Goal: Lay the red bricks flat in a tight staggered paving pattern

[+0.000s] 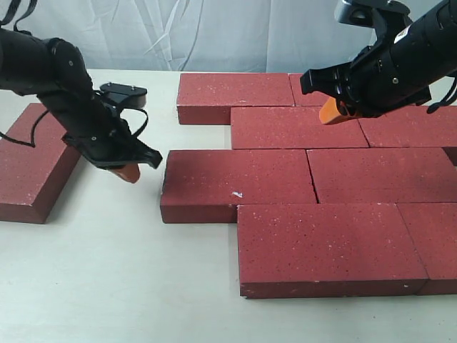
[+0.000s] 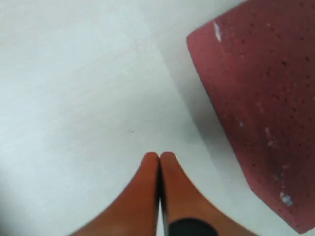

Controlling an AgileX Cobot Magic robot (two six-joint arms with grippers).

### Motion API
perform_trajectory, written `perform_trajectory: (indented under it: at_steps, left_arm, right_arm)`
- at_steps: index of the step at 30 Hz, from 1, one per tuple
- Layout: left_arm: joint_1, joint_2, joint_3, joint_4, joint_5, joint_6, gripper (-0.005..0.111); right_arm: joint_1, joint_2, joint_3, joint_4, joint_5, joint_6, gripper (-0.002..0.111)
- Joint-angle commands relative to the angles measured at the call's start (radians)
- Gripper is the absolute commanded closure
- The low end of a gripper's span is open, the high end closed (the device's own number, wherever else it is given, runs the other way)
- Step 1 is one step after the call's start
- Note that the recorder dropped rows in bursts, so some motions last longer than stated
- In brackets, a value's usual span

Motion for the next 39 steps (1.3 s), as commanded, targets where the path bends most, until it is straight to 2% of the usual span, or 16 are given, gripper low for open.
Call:
perform_trajectory:
  at_steps: [1, 8, 16, 27, 35, 39]
  left_arm:
    - [0.037, -0.066, -0.007, 0.104, -0.021, -0.111, 0.107]
    - [0.139, -0.132, -0.007, 0.249, -0.030, -0.242, 0.107]
    - [0.358, -0.131, -0.003, 0.308, -0.082, -0.334, 0.107]
    - [0.371, -0.016, -0.003, 0.269, -0.088, -0.321, 0.107]
    - [0.368, -0.016, -0.003, 0.017, -0.070, -0.028, 0.107]
    - [0.354, -0.016, -0.003, -0.011, -0.055, 0.049, 0.107]
  right_arm:
    - [-0.004, -0.007, 0.001, -0.001, 0.003, -0.006, 0.109]
    - [-0.004, -0.007, 0.001, -0.001, 0.003, -0.006, 0.109]
    - [-0.004, -0.007, 0.001, 0.001, 0.003, -0.006, 0.109]
    - [-0.004, -0.007, 0.001, -0.002, -0.001, -0.006, 0.109]
    - [-0.004, -0.007, 0.001, -0.002, -0.009, -0.006, 0.109]
    - [-0.004, -0.007, 0.001, -0.002, -0.009, -0.006, 0.109]
